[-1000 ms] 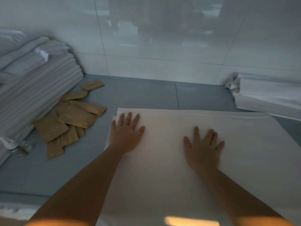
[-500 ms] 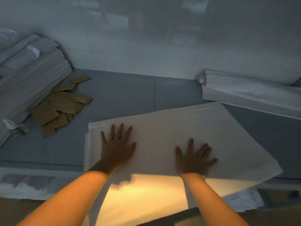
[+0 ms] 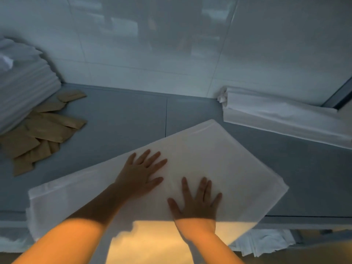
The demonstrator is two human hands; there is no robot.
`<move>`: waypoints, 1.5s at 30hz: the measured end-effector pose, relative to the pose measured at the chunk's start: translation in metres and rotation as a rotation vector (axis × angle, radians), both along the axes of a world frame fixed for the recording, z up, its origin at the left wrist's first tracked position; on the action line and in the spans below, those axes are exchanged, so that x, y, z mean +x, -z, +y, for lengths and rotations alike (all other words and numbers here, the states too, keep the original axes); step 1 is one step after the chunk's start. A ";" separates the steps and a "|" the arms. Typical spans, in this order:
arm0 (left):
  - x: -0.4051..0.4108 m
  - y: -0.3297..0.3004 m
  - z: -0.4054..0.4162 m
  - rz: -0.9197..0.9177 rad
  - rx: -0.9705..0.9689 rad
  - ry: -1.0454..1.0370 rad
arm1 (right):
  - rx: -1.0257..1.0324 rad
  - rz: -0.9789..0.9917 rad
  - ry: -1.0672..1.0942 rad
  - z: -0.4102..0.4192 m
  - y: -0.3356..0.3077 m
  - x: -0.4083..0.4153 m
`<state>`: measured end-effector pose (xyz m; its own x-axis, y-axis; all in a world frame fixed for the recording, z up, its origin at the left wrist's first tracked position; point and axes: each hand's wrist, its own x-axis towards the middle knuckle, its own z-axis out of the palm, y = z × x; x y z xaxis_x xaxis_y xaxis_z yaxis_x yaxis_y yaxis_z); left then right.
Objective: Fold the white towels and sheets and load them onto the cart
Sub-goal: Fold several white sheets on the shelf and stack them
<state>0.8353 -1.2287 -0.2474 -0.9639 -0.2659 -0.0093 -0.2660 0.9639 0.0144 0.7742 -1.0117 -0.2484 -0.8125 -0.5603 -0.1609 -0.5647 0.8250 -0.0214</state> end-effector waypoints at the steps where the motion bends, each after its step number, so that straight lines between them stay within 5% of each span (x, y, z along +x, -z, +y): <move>1: 0.006 0.001 -0.001 0.016 0.008 -0.032 | -0.005 -0.005 -0.033 -0.003 0.000 0.000; 23: 0.034 0.009 0.017 0.082 0.095 -0.557 | 0.009 0.064 -0.636 -0.085 -0.015 -0.088; 28: 0.013 0.006 0.008 0.039 0.028 -0.346 | 0.087 0.068 -0.739 -0.112 -0.021 -0.114; 32: -0.006 0.009 0.001 0.051 0.004 -0.405 | 0.126 0.089 -0.782 -0.135 -0.023 -0.135; 41: -0.015 0.006 0.000 0.045 0.027 -0.479 | -0.181 0.282 -0.335 -0.086 -0.021 -0.074; 45: -0.016 0.002 0.006 0.045 0.069 -0.546 | -0.161 0.136 -0.104 -0.047 -0.007 -0.046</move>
